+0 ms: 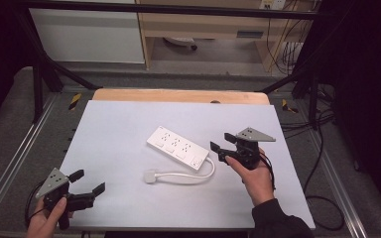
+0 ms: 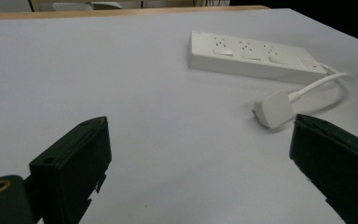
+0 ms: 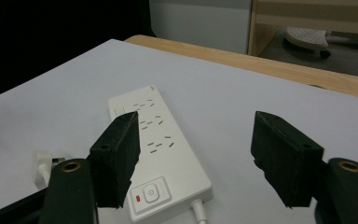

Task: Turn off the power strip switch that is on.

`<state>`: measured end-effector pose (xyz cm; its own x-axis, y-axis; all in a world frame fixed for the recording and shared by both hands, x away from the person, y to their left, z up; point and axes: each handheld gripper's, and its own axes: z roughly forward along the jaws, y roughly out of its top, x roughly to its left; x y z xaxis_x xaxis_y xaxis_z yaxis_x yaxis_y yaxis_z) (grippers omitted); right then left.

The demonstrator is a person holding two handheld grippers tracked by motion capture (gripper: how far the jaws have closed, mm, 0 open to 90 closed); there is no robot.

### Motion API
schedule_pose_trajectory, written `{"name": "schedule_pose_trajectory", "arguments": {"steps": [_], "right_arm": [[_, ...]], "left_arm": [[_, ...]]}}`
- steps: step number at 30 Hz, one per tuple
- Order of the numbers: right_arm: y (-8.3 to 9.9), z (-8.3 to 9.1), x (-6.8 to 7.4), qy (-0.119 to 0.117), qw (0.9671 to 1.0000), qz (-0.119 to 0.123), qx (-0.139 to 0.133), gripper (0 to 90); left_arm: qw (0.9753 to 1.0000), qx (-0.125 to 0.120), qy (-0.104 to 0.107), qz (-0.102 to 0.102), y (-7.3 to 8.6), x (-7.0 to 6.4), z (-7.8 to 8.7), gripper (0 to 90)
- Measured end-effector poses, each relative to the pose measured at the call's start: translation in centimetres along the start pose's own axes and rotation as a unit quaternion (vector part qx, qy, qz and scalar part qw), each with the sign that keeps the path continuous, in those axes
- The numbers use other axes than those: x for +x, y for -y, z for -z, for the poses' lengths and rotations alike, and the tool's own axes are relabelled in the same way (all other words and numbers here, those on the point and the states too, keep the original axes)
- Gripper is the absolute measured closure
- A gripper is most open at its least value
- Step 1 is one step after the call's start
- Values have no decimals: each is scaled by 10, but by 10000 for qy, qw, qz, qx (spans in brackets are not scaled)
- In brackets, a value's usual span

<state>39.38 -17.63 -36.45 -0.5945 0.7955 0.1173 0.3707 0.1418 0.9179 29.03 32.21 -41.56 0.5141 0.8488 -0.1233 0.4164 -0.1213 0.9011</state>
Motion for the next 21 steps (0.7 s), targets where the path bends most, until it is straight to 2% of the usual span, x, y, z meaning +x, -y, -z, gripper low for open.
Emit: {"name": "schedule_pose_trajectory", "arguments": {"steps": [8,10,16,21], "right_arm": [[-2,-8,1,78,9999,132,-26,562],[-2,-9,2,84,9999,150,-23,577],[-2,-19,4,72,9997,227,-60,697],[-3,-26,8,29,9995,288,-83,744]], "left_arm": [[10000,-1,15,-6,0,0,0,53],[10000,12,4,1,0,0,0,52],[10000,17,-1,-12,0,0,0,53],[10000,15,9,4,0,0,0,53]]}}
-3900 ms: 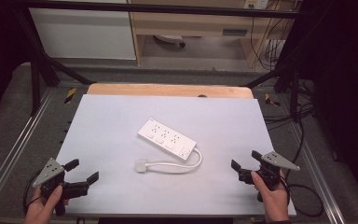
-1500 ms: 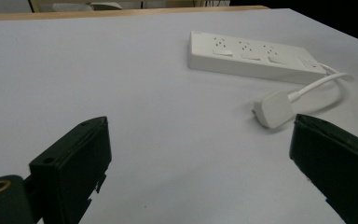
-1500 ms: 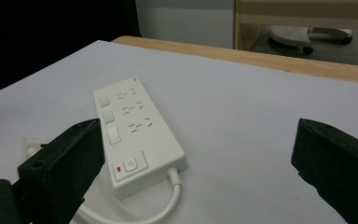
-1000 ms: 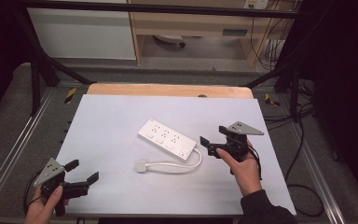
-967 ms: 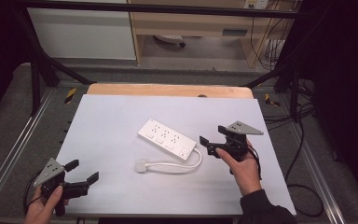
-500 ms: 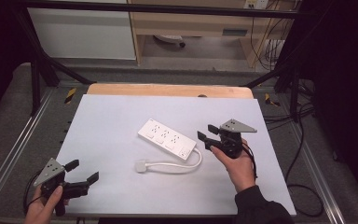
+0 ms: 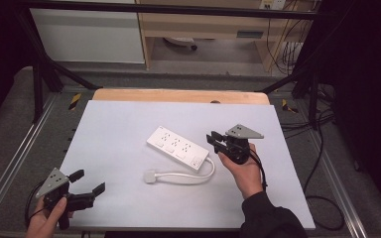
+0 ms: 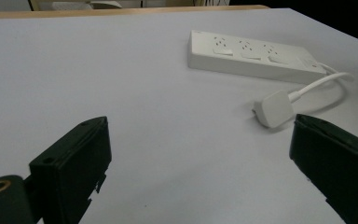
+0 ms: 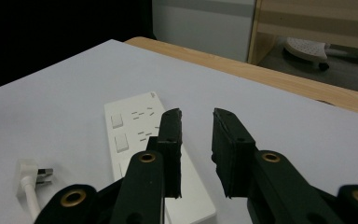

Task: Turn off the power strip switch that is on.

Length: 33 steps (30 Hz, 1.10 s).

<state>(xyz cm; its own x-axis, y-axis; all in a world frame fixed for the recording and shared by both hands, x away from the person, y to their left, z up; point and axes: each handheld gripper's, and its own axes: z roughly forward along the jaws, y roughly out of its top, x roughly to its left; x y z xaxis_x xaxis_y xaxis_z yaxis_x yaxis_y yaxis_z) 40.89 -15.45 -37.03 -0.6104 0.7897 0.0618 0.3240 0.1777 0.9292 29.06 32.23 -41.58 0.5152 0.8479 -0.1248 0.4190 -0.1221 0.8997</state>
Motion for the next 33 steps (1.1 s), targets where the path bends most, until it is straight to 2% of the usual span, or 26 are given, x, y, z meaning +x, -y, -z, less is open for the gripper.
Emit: {"name": "schedule_pose_trajectory", "arguments": {"steps": [5,17,33], "right_arm": [[-1,-5,3,29,10000,62,1,783],[-1,-19,10,-89,9998,191,20,859],[2,-37,21,-243,9994,226,121,899]], "left_arm": [[10000,-9,3,-1,0,0,0,52],[10000,-11,10,-3,0,0,0,53],[10000,-19,12,-7,0,1,0,52]]}}
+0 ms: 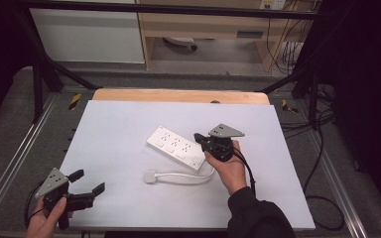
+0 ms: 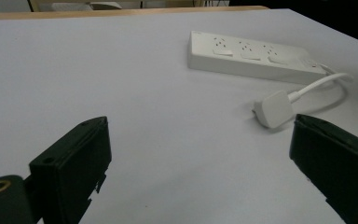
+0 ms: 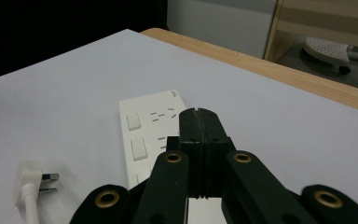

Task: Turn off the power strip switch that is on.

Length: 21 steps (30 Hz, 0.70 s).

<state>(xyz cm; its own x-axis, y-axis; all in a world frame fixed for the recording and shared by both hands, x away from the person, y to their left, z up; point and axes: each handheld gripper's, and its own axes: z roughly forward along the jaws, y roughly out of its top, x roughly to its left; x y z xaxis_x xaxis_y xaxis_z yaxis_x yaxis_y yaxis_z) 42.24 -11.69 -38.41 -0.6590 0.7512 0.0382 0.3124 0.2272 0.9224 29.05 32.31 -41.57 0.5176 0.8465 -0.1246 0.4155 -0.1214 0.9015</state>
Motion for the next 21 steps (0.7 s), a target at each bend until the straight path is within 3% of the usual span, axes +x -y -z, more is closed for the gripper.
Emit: {"name": "schedule_pose_trajectory", "arguments": {"steps": [21], "right_arm": [[7,-26,15,-215,9993,47,295,900]], "left_arm": [[10000,4,-12,-11,0,1,0,53]]}}
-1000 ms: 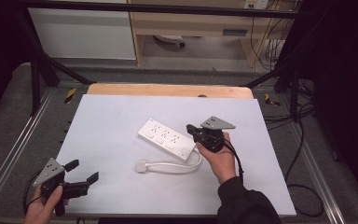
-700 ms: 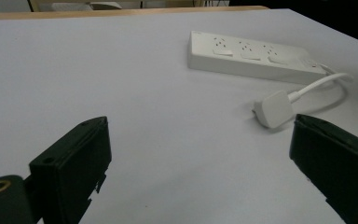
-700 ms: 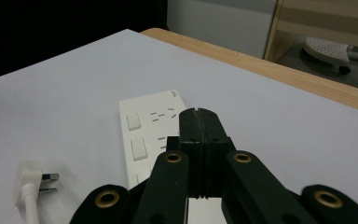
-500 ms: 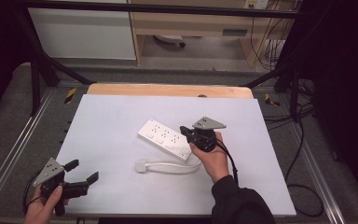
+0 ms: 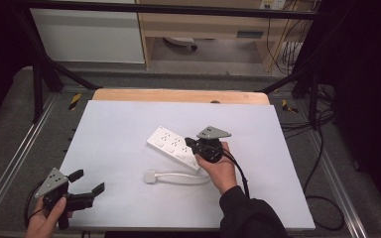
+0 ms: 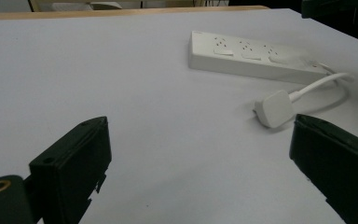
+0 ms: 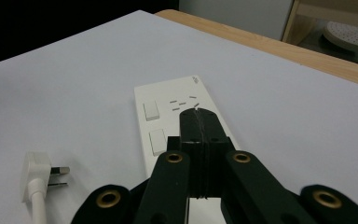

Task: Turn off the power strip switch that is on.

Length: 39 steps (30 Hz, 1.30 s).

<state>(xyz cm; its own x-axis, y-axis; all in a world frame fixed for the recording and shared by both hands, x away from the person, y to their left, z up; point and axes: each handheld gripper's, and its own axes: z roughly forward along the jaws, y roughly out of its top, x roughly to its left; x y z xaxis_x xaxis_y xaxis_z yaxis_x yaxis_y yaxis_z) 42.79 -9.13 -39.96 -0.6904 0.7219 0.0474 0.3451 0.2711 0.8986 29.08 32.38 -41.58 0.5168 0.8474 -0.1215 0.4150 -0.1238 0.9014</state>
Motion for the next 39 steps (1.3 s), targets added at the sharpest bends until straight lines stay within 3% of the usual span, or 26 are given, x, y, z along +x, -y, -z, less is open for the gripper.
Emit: {"name": "schedule_pose_trajectory", "arguments": {"steps": [39], "right_arm": [[18,-33,9,-208,9984,-129,507,900]], "left_arm": [[10000,8,0,13,0,0,0,53]]}}
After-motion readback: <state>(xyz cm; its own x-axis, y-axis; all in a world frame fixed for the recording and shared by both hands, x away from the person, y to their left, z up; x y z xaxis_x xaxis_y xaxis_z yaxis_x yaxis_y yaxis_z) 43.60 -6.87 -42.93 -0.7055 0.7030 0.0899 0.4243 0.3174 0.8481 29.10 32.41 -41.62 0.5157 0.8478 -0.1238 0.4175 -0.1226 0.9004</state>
